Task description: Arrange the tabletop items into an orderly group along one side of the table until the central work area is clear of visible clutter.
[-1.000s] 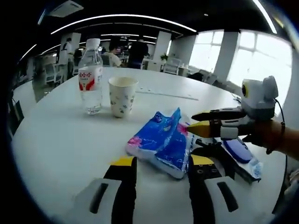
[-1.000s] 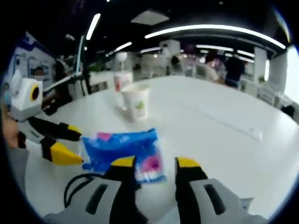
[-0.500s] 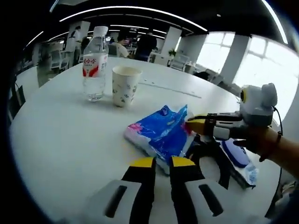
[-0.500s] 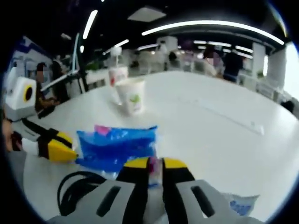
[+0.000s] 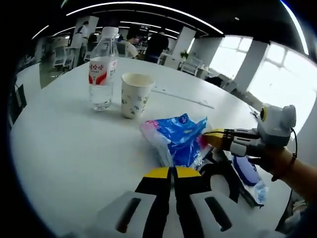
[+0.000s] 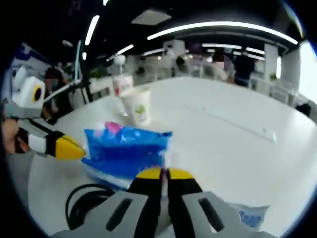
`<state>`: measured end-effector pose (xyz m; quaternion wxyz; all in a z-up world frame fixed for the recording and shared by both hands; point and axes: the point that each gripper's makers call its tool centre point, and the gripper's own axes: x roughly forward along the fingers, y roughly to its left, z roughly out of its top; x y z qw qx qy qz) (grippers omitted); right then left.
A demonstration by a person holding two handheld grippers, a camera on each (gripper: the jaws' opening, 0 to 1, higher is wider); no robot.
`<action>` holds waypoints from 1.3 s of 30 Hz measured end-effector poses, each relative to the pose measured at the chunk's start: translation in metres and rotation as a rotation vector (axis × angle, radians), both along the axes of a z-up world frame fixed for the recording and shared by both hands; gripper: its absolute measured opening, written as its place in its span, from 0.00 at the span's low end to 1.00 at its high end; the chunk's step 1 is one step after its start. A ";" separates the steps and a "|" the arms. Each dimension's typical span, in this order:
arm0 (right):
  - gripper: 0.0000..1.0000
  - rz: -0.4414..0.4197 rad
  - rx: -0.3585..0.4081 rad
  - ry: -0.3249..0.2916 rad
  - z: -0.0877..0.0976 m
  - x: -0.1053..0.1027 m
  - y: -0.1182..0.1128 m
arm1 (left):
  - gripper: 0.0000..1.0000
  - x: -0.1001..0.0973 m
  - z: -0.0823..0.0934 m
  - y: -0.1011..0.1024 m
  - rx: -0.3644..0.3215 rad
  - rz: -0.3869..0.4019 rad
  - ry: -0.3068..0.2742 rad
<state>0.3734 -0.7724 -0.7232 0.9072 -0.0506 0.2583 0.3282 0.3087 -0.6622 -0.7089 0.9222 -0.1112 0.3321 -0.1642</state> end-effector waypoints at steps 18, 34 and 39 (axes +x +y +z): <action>0.00 -0.053 0.012 -0.019 0.029 0.001 -0.014 | 0.01 0.023 0.025 -0.002 0.046 -0.037 -0.066; 0.00 -0.140 0.009 -0.011 0.047 0.003 -0.056 | 0.01 0.042 0.043 -0.041 0.041 -0.120 -0.103; 0.00 -0.165 0.005 -0.008 0.049 0.002 -0.070 | 0.01 0.046 0.047 -0.054 0.031 -0.145 -0.107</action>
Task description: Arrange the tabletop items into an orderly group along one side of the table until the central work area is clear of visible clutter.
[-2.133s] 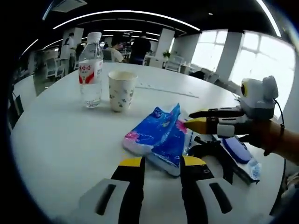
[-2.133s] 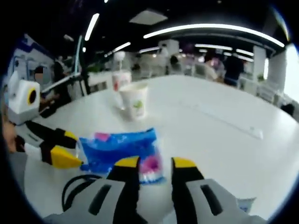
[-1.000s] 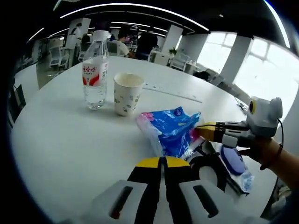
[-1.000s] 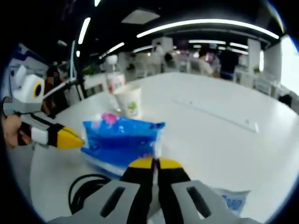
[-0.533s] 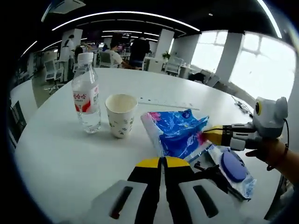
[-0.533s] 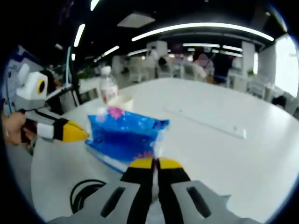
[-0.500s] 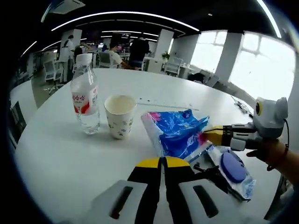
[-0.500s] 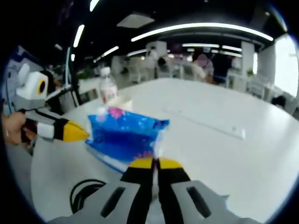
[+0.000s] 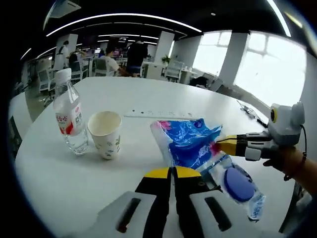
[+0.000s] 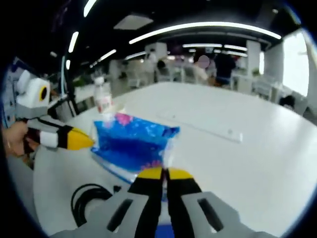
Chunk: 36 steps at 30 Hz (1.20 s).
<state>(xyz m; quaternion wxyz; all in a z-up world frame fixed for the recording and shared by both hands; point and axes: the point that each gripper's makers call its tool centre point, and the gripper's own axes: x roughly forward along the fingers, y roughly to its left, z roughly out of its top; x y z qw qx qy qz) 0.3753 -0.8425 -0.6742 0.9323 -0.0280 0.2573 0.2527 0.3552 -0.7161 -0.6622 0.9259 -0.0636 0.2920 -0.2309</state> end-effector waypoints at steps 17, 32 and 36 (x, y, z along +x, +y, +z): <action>0.00 -0.056 -0.033 0.010 0.007 0.006 -0.034 | 0.01 0.009 0.005 -0.033 -0.041 -0.039 0.008; 0.00 -0.170 -0.017 0.022 0.007 0.015 -0.073 | 0.01 0.032 0.011 -0.069 -0.058 -0.077 -0.013; 0.00 -0.193 -0.005 0.019 0.006 0.016 -0.082 | 0.01 0.035 0.009 -0.079 -0.060 -0.084 -0.015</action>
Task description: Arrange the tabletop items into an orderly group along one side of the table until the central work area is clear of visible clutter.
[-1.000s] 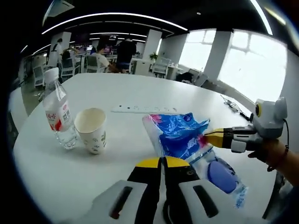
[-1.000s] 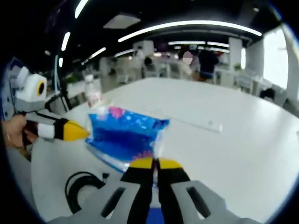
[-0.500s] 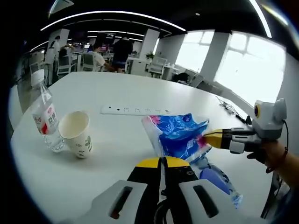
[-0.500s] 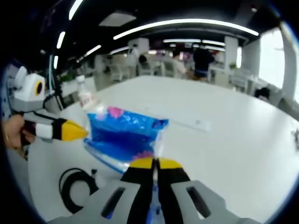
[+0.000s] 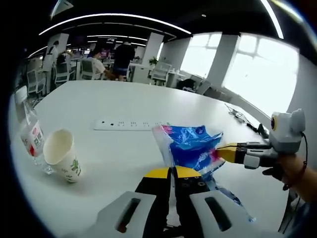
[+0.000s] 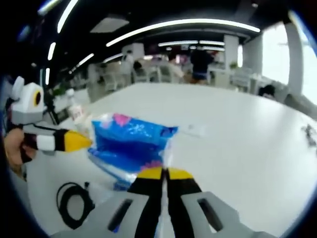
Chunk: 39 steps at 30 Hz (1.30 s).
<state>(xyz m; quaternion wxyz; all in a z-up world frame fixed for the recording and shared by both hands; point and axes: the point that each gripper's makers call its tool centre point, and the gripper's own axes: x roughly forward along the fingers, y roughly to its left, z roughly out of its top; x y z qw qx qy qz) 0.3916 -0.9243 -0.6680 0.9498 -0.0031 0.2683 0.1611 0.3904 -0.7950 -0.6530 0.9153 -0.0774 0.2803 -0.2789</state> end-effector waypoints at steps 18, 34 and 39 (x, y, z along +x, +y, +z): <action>0.00 -0.158 0.062 0.018 -0.019 0.011 -0.044 | 0.01 0.016 -0.018 -0.043 -0.003 -0.061 0.034; 0.00 -0.214 0.062 0.023 -0.028 0.013 -0.076 | 0.01 0.016 -0.031 -0.073 -0.054 -0.114 0.073; 0.00 -0.238 0.052 0.027 -0.030 0.014 -0.088 | 0.02 0.013 -0.032 -0.088 -0.112 -0.133 0.106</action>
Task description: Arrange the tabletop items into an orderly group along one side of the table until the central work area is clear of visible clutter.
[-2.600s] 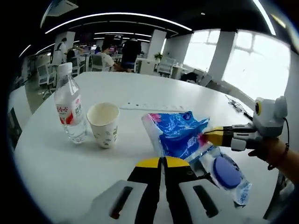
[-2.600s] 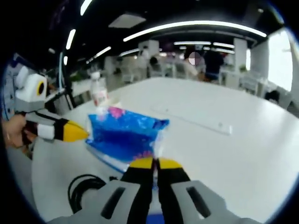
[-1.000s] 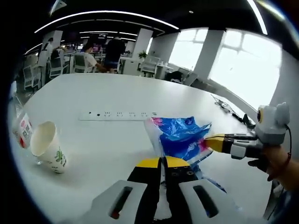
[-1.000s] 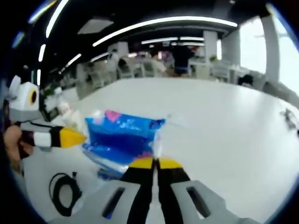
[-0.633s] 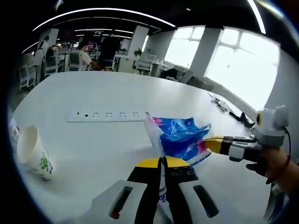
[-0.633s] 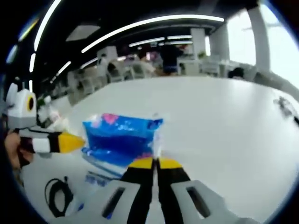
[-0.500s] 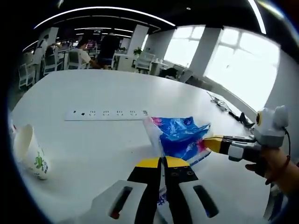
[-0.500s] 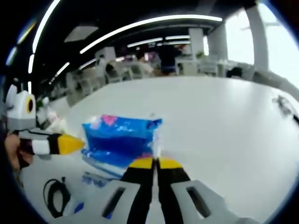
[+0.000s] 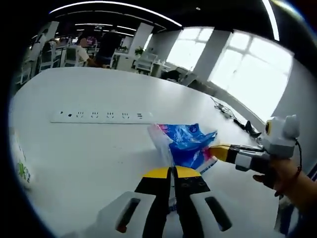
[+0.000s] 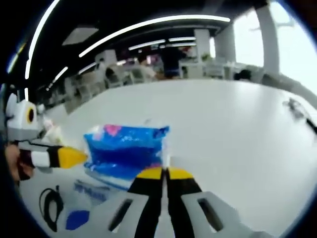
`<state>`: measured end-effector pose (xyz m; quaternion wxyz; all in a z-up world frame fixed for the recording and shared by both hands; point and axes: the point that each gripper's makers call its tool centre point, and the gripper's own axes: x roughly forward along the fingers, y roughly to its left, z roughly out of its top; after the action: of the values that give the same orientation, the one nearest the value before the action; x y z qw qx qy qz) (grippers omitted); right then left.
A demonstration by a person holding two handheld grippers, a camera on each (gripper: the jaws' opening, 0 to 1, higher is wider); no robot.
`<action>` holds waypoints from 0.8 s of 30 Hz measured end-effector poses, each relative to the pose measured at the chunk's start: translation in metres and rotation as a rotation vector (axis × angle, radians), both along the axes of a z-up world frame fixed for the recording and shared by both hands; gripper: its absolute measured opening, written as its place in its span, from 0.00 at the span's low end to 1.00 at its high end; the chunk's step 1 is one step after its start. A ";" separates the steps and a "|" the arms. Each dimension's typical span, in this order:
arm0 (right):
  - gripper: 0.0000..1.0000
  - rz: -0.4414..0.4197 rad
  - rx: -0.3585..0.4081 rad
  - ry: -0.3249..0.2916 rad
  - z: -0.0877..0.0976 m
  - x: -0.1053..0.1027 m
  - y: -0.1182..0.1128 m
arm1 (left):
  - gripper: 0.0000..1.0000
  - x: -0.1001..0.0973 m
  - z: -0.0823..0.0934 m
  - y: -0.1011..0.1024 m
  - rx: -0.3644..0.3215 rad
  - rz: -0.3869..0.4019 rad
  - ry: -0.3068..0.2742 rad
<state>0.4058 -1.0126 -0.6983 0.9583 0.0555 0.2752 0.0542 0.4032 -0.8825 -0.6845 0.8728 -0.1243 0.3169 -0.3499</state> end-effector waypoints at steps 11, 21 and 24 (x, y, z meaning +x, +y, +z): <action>0.00 -0.029 0.027 0.010 -0.009 0.002 -0.010 | 0.01 0.004 -0.010 -0.009 0.011 -0.005 0.020; 0.00 -0.058 0.058 0.020 -0.020 0.003 -0.017 | 0.01 0.004 -0.018 -0.018 -0.021 0.008 0.066; 0.00 -0.064 0.068 0.027 -0.023 0.002 -0.018 | 0.01 0.004 -0.022 -0.019 -0.015 0.017 0.072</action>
<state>0.4073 -1.0307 -0.7210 0.9533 0.0975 0.2841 0.0323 0.4074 -0.9012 -0.7068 0.8627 -0.1460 0.3445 -0.3403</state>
